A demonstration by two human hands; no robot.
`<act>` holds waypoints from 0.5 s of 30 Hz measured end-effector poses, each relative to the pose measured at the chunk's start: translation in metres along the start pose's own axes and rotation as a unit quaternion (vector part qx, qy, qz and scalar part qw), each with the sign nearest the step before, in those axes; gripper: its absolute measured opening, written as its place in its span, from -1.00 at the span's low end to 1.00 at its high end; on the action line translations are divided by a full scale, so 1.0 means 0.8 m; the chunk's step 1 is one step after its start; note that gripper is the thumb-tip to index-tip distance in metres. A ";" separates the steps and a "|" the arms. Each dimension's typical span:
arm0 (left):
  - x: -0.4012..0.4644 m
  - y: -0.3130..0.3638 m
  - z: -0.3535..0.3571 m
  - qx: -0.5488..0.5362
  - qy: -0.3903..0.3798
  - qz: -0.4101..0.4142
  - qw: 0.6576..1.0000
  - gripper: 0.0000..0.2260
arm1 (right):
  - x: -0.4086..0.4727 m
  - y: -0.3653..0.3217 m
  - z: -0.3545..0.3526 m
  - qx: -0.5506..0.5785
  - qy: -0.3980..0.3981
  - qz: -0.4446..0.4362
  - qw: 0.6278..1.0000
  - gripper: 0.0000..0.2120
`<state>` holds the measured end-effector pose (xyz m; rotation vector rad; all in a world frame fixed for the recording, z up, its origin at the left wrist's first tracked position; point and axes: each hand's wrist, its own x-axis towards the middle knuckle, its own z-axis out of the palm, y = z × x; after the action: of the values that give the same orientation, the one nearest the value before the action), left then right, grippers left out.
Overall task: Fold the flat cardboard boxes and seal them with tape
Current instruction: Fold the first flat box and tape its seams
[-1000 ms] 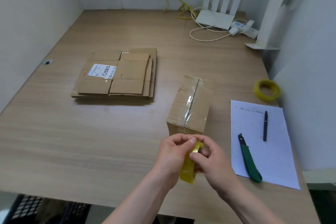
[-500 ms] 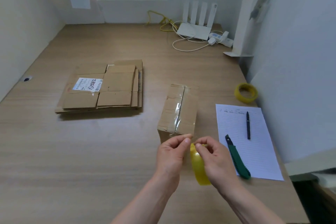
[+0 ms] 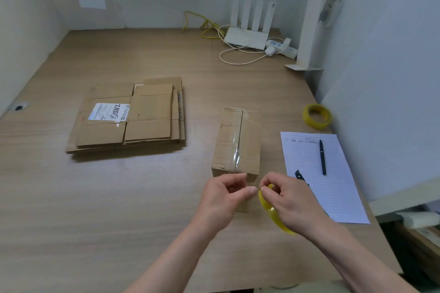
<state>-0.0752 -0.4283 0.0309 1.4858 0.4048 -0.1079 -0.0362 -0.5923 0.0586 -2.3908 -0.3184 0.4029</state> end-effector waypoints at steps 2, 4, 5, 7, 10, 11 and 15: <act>0.003 0.002 0.002 0.034 -0.017 -0.004 0.999 -0.72 | 0.002 -0.001 0.000 -0.015 -0.006 -0.004 1.000 -0.85; 0.005 0.002 0.002 0.068 -0.009 0.015 0.998 -0.84 | 0.004 -0.003 -0.001 -0.034 -0.009 -0.008 0.999 -0.85; 0.006 0.002 0.000 0.080 -0.002 0.026 0.996 -0.90 | 0.005 -0.004 -0.001 -0.039 -0.013 -0.010 0.999 -0.86; 0.006 0.000 -0.003 0.110 0.013 0.052 0.993 -0.96 | 0.006 -0.005 0.000 -0.040 -0.020 -0.014 0.999 -0.87; 0.005 0.001 -0.007 0.124 0.025 0.073 0.989 -0.95 | 0.004 -0.008 0.003 0.041 -0.043 -0.001 0.998 -0.91; 0.006 0.001 -0.009 0.124 0.027 0.075 0.989 -0.94 | 0.002 -0.008 0.003 0.088 -0.056 0.013 0.994 -0.91; 0.005 0.001 -0.016 0.111 0.007 0.059 0.992 -0.89 | -0.003 0.000 0.001 0.242 -0.124 0.071 0.960 -0.65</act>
<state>-0.0733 -0.4152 0.0298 1.7272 0.3223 -0.0500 -0.0389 -0.5931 0.0585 -1.8879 -0.1365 0.7563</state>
